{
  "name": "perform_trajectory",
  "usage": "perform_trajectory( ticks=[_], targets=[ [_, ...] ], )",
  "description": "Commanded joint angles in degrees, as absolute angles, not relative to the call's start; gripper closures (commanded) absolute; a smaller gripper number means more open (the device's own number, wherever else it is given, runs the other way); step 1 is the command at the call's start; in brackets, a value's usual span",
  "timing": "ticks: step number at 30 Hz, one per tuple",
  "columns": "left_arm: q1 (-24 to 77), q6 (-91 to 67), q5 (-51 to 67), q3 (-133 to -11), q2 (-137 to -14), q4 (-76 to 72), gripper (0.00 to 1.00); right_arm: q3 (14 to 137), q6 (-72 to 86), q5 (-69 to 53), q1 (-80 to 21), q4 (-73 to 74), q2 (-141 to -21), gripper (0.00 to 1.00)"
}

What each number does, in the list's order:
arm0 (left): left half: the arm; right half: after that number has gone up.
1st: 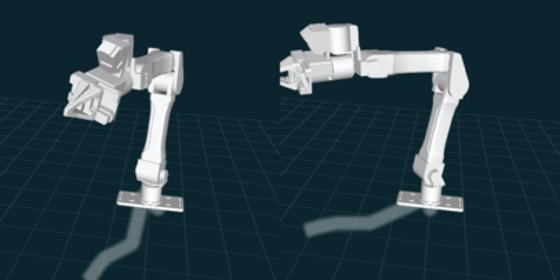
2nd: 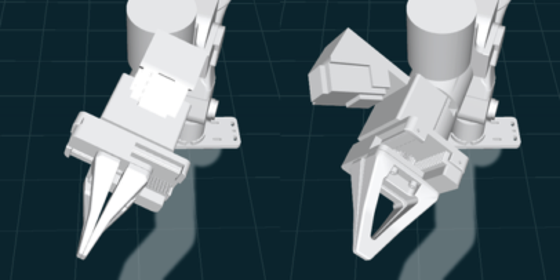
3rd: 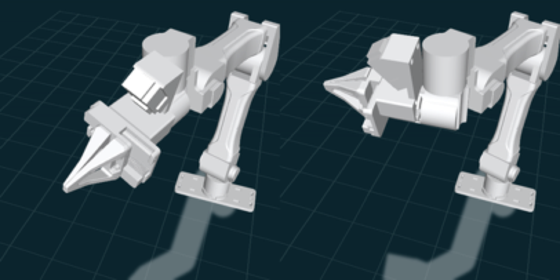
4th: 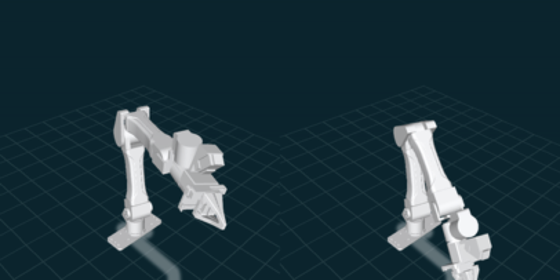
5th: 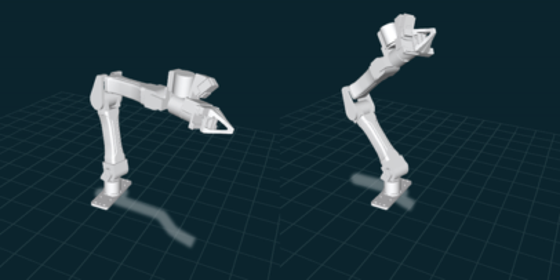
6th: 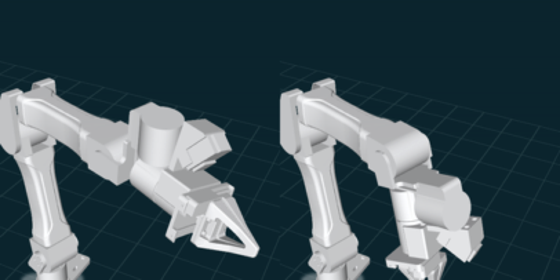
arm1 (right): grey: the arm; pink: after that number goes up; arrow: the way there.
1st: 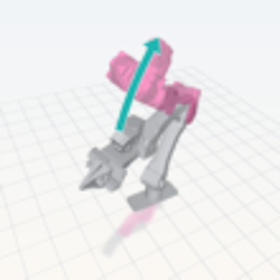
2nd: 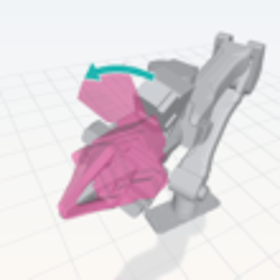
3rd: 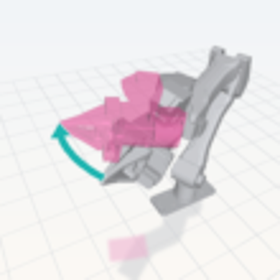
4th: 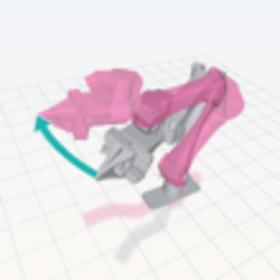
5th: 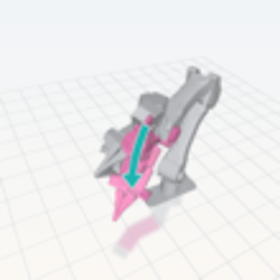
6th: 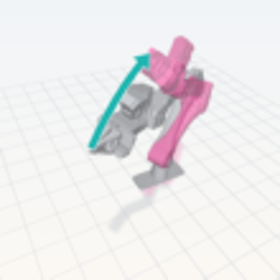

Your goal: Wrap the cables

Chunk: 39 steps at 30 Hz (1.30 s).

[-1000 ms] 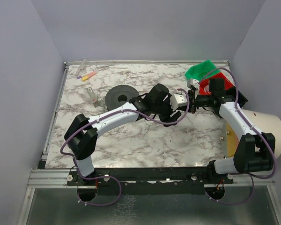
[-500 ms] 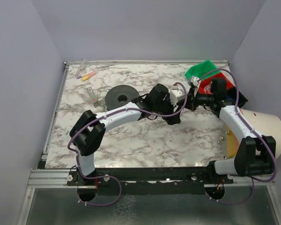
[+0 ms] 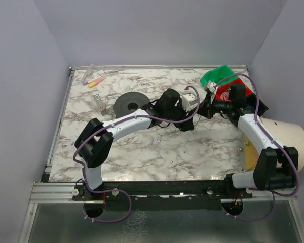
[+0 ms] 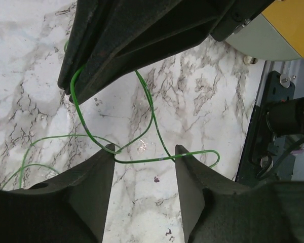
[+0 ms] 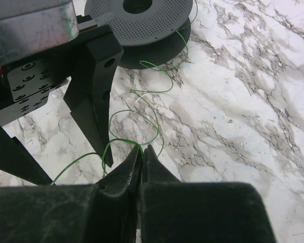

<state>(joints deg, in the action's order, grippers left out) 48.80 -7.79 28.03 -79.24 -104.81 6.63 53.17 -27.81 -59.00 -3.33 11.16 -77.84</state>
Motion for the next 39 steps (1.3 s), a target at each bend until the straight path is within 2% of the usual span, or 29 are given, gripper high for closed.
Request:
perform_trajectory(
  ticks=[1, 2, 4, 5, 6, 7, 8, 10, 11, 12, 14, 17, 19, 22, 27, 32, 39],
  targets=[
    [48.07, -7.53, 30.49, -80.07, -103.53, 6.16, 0.39, 52.32, -26.82, -56.26, -2.6, 9.42, -77.71, 1.0],
    [47.93, -7.03, 31.32, -80.07, -103.31, 6.56, 0.3, 52.25, -26.69, -55.98, -2.49, 9.26, -77.77, 1.0],
    [47.83, -6.27, 32.5, -80.15, -102.75, 7.29, 0.22, 52.29, -26.43, -55.58, -2.23, 9.02, -77.93, 1.0],
    [47.89, -6.24, 32.22, -80.03, -102.4, 7.46, 0.08, 52.29, -26.19, -55.34, -2.14, 8.84, -77.96, 1.0],
    [47.82, -6.01, 31.72, -79.99, -102.09, 7.66, 0.02, 52.22, -25.89, -54.83, -2.12, 8.6, -78.04, 1.0],
    [47.81, -5.44, 31.5, -79.87, -101.76, 7.91, 0.03, 52.23, -25.66, -54.55, -2.05, 8.37, -78.02, 1.0],
    [47.64, -5.15, 31.47, -79.63, -101.37, 7.86, 0.08, 52.21, -25.51, -54.39, -2.02, 8.22, -78.09, 0.99],
    [47.32, -5.48, 31.87, -79.31, -101.01, 7.43, 0.32, 52.03, -25.41, -54.45, -1.86, 8.11, -77.96, 1.0],
    [47.23, -5.6, 32.45, -79.21, -100.99, 7.17, 0.39, 51.97, -25.32, -54.43, -1.85, 7.98, -77.94, 1.0],
    [47.22, -5.75, 32.55, -79.27, -101.06, 7.13, 0.41, 51.94, -25.31, -54.56, -1.77, 7.86, -77.82, 1.0],
    [47.12, -6.06, 32.18, -79.51, -101.08, 7.11, 0.38, 51.89, -25.24, -54.53, -1.59, 7.89, -77.78, 1.0],
    [46.52, -5.53, 32.62, -80.22, -100.24, 7.8, 0.22, 51.71, -24.84, -53.84, -1.26, 7.54, -77.54, 1.0],
    [46.4, -5.03, 33.23, -80.6, -99.7, 8.08, 0.19, 51.6, -24.66, -54.01, -1.22, 7.19, -77.46, 1.0],
    [46.49, -4.75, 33.59, -81.09, -100.31, 8.17, 0.21, 51.9, -24.44, -54.81, -1.15, 7.25, -77.7, 1.0],
    [46.82, -4.51, 33.09, -81.67, -102.49, 7.35, 0.17, 51.94, -24.35, -55.09, -1.21, 7.6, -77.77, 1.0],
    [47.74, -4.1, 31.78, -82.55, -104.02, 7.5, 0.18, 51.93, -24.09, -55.41, -1.17, 7.44, -77.35, 1.0],
    [48.7, -3.28, 25.25, -83.88, -105.92, 8.97, 0.34, 52.05, -23.95, -56.04, -1.23, 7.5, -77.56, 1.0]
  ],
)
